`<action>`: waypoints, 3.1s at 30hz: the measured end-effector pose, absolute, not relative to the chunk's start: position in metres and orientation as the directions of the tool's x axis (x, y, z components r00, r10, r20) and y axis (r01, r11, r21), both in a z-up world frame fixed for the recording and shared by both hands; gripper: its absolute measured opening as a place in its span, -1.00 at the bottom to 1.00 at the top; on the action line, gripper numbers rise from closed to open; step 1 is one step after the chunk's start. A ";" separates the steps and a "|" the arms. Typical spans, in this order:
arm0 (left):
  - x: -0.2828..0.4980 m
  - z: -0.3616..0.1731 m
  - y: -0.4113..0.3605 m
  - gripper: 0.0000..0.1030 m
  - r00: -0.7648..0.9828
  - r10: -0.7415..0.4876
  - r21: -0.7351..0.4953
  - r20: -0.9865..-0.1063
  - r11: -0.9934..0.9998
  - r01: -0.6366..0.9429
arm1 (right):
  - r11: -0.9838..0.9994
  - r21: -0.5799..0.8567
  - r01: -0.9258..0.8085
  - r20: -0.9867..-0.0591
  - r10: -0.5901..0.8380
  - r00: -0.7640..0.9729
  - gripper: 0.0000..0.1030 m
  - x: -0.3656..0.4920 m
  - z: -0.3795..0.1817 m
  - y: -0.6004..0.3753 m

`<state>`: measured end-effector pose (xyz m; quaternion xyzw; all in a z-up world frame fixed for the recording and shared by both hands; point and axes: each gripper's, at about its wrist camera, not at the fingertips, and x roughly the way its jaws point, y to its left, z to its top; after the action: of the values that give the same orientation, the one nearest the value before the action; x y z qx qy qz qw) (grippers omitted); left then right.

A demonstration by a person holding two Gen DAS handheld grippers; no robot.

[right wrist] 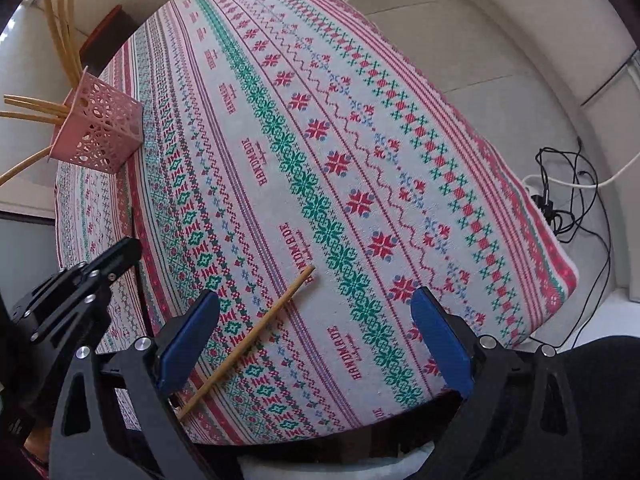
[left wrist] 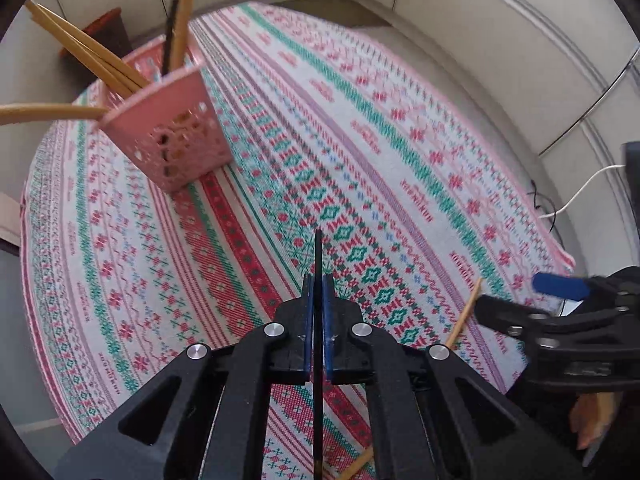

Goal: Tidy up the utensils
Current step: 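Lift both chopsticks upright and carry them over the pink holder, then drop both chopsticks into the pink holder and open both tools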

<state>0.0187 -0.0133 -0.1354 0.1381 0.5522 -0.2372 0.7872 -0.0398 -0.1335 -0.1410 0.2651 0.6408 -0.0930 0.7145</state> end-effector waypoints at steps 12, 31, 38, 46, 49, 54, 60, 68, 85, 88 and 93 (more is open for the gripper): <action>0.022 -0.084 0.023 -0.94 0.413 -0.252 -0.041 -0.875 0.889 0.455 | 0.849 0.101 0.518 -0.986 0.015 0.168 -0.40 -0.026 -0.157 -0.073; -0.016 -0.025 0.046 -0.94 0.563 -0.468 -0.216 -0.681 0.864 0.455 | 0.810 0.508 0.293 -0.766 0.270 0.583 -0.90 -0.045 -0.062 -0.123; -0.024 0.005 0.047 -0.94 0.612 -0.473 -0.212 -0.634 0.867 0.451 | 0.810 0.536 0.237 -0.679 0.248 0.691 -0.90 -0.058 -0.004 -0.148; -0.024 0.061 0.055 -0.94 0.678 -0.468 -0.194 -0.567 0.876 0.442 | 0.804 0.570 0.168 -0.587 0.255 0.768 -0.90 -0.047 0.057 -0.161; -0.014 0.087 0.059 -0.94 0.725 -0.442 -0.169 -0.528 0.892 0.420 | 0.786 0.605 0.131 -0.536 0.280 0.797 -0.90 -0.031 0.085 -0.166; 0.016 0.115 0.066 -0.94 0.783 -0.387 -0.159 -0.487 0.921 0.356 | 0.780 0.622 0.062 -0.465 0.305 0.831 -0.90 -0.001 0.130 -0.167; 0.065 0.104 0.069 -0.93 0.811 -0.310 -0.152 -0.496 0.951 0.270 | 0.820 0.573 0.014 -0.440 0.293 0.849 -0.90 0.032 0.155 -0.153; 0.093 0.064 0.089 -0.44 0.788 -0.291 -0.254 -0.542 0.951 0.176 | 0.864 0.502 0.024 -0.521 0.281 0.806 -0.90 0.074 0.133 -0.124; 0.072 0.069 0.148 0.10 0.841 -0.197 -0.312 -0.504 0.949 0.036 | 0.942 0.335 0.007 -0.607 0.210 0.766 -0.65 0.112 0.101 -0.059; 0.059 0.077 0.141 0.25 0.858 -0.164 -0.272 -0.487 0.962 0.030 | 0.953 0.301 0.023 -0.593 0.168 0.787 -0.24 0.096 0.105 -0.060; 0.030 0.085 0.118 0.64 0.881 -0.093 -0.178 -0.463 0.984 0.010 | 0.975 0.197 0.100 -0.569 0.031 0.822 0.29 0.060 0.110 -0.069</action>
<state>0.0301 0.1175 0.0846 -0.0855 0.2422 -0.0268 0.9661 0.0603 -0.0692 0.1098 0.1096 0.2977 -0.0183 0.9482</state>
